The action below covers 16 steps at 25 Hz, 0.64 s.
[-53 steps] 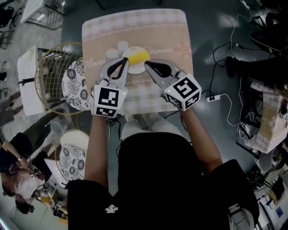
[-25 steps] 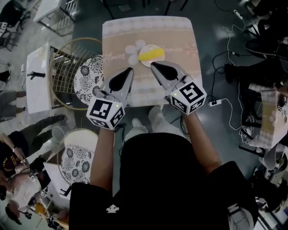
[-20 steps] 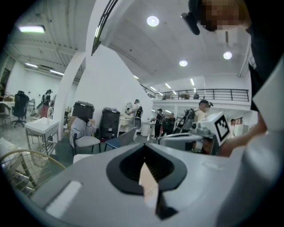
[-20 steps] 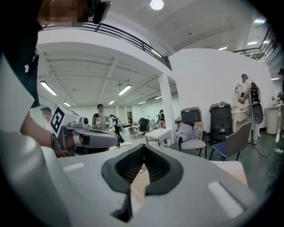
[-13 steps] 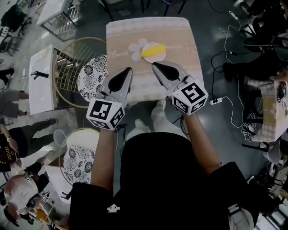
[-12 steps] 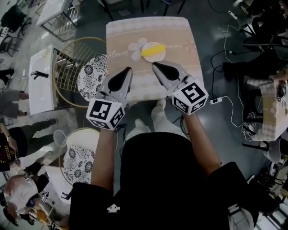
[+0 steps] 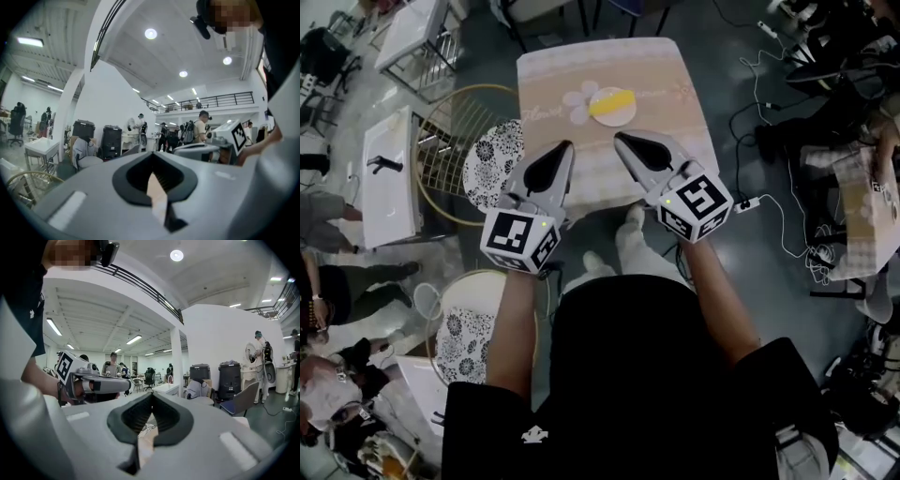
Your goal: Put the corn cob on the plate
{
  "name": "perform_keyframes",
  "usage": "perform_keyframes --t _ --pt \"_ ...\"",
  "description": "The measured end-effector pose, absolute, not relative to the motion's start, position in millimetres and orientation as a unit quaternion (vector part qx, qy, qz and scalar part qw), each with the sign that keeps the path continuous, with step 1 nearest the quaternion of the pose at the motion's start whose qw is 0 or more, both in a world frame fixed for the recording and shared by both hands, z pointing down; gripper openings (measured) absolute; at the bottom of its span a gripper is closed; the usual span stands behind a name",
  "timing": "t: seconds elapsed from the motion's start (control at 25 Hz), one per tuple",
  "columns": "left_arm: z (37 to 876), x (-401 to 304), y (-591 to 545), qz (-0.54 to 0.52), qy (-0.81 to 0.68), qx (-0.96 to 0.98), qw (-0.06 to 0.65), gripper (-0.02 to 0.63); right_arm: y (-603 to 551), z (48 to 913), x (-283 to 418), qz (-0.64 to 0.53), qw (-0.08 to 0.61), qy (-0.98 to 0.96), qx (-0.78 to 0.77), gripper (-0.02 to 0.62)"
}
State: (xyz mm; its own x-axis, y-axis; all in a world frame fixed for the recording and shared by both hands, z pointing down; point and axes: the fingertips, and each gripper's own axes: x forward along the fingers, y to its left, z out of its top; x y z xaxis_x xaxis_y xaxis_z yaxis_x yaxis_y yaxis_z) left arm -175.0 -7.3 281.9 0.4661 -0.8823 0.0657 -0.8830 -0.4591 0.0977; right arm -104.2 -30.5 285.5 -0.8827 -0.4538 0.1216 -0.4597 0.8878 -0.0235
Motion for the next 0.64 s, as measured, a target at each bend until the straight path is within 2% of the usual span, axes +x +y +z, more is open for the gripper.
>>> perform_keyframes --t 0.64 --pt "274.0 -155.7 -1.1 0.018 -0.515 0.856 0.03 0.009 -15.9 268.3 -88.1 0.021 0.042 -0.97 0.239 0.002"
